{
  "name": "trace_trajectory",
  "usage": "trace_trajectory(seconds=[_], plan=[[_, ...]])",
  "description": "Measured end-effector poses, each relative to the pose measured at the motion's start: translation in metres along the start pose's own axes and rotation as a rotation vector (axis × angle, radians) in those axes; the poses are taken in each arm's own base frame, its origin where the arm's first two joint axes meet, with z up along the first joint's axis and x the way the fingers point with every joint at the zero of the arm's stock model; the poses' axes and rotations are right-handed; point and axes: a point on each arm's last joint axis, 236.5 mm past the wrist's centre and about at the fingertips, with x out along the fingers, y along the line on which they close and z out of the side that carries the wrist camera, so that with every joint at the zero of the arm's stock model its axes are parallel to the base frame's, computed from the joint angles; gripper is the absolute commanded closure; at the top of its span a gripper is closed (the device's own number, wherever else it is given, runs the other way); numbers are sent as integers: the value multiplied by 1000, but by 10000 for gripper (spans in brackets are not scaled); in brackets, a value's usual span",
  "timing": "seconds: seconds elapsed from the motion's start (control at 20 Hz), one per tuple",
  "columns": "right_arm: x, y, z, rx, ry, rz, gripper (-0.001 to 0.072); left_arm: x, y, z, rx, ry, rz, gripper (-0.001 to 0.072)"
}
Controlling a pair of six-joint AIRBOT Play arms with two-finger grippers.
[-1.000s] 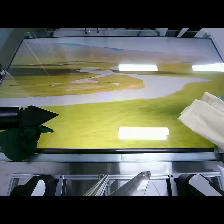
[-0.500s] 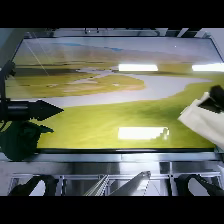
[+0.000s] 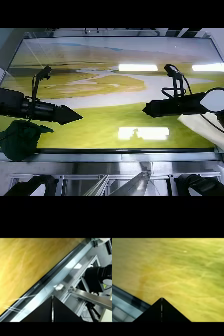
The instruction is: Fold the shirts.
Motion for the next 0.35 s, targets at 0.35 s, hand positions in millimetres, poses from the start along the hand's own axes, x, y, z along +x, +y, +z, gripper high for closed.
trace_trajectory(seconds=[0.35], plan=[[6, 5, -6, -8, 14, 3, 692, 7, -5, -3, 19, 23, -7, 692]])
